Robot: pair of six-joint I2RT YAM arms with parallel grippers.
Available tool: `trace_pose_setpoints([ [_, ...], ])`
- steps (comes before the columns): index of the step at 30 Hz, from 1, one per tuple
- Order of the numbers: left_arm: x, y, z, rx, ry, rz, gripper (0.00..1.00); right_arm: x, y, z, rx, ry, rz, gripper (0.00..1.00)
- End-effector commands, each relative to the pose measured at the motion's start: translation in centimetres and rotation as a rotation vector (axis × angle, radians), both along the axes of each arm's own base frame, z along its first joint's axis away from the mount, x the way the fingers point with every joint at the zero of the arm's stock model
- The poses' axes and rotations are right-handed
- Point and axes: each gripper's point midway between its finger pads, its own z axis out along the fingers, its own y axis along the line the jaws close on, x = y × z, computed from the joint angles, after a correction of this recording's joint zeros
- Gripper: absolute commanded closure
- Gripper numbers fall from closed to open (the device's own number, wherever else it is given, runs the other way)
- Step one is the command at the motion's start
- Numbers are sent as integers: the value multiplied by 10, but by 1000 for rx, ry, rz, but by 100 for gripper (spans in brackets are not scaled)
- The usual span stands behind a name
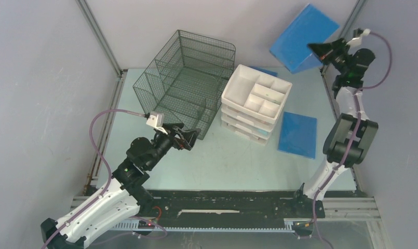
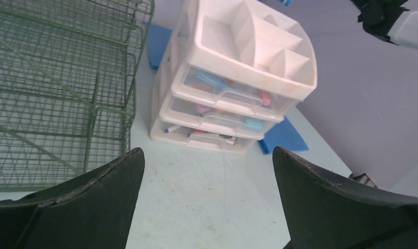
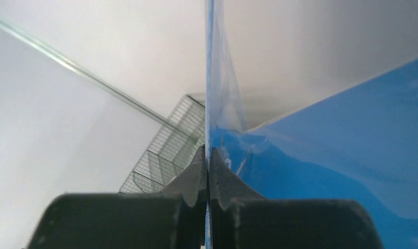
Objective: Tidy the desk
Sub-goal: Pick up the folder from the corner of the board, then place the folder in the storage box.
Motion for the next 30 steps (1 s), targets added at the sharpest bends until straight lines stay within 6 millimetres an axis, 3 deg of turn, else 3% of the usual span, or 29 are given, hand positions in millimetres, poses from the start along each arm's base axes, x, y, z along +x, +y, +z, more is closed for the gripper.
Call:
trace_pose_setpoints([
  [1, -7, -8, 25, -104, -45, -56, 0, -44, -2, 108, -25, -225, -45, 100],
  [6, -9, -20, 47, -238, -45, -109, 0, -88, 4, 166, 25, -301, -12, 100],
  [10, -11, -40, 79, -381, -49, -205, 0, -122, 22, 188, 57, -317, 54, 100],
  [14, -8, -64, 122, -505, -64, -317, 0, -155, 50, 191, 71, -300, 145, 100],
  [18, 1, -87, 142, -580, -35, -396, 0, -187, 77, 185, 58, -282, 217, 100],
  [23, 9, -109, 150, -650, -5, -473, 0, -228, 111, 179, 20, -278, 307, 100],
  [30, 6, -127, 152, -626, -10, -568, 0, -265, 151, 158, -17, -249, 426, 100],
])
